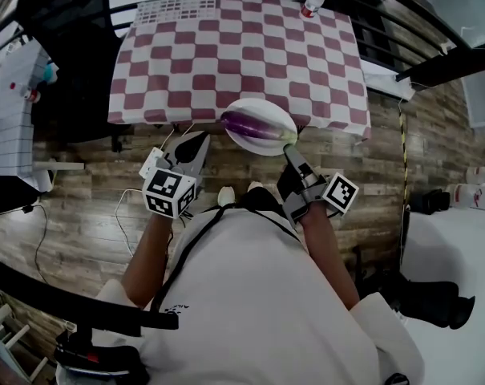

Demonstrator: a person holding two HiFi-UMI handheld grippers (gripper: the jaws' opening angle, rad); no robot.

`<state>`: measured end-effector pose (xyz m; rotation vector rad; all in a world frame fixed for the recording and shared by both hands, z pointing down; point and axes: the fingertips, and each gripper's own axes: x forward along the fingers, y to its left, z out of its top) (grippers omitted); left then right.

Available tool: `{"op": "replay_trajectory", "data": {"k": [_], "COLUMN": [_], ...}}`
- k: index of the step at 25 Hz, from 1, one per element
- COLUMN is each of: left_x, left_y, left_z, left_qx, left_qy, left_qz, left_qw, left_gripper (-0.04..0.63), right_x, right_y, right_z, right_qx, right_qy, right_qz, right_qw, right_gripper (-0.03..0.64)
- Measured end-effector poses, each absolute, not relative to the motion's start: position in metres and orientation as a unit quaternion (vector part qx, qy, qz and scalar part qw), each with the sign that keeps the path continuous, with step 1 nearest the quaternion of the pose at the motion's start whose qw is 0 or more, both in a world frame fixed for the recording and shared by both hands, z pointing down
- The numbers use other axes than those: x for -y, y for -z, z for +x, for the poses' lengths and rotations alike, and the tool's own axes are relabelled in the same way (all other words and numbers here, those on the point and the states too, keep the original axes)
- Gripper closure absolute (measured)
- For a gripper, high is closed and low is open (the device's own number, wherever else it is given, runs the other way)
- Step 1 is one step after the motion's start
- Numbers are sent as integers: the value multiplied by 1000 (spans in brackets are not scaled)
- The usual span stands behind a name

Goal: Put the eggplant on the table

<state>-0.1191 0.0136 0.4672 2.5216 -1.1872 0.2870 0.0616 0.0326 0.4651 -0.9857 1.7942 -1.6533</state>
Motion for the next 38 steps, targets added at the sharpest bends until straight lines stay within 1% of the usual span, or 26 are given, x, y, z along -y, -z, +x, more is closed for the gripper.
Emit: {"op": "replay_trajectory", "data": {"k": [18,29,38], "left_x": [7,71,127], "left_y": [-472,-470,-462], "left_z": [-141,-115,-89], "left_qx": [458,462,472], "left_qy": [-103,-105,-104], "left_qz": [866,863,859], "left_qw": [174,172,168], "left_gripper": [594,594,594], "right_x": [5,69,124], "right_y": [-472,-475,-476], "right_z": [49,71,88], "right_qx": [-665,-667,-672], "right_qy": [621,625,632], "right_qz": [-339,-330,-317], "right_qw": [238,236,222], "right_gripper": [591,591,591]}}
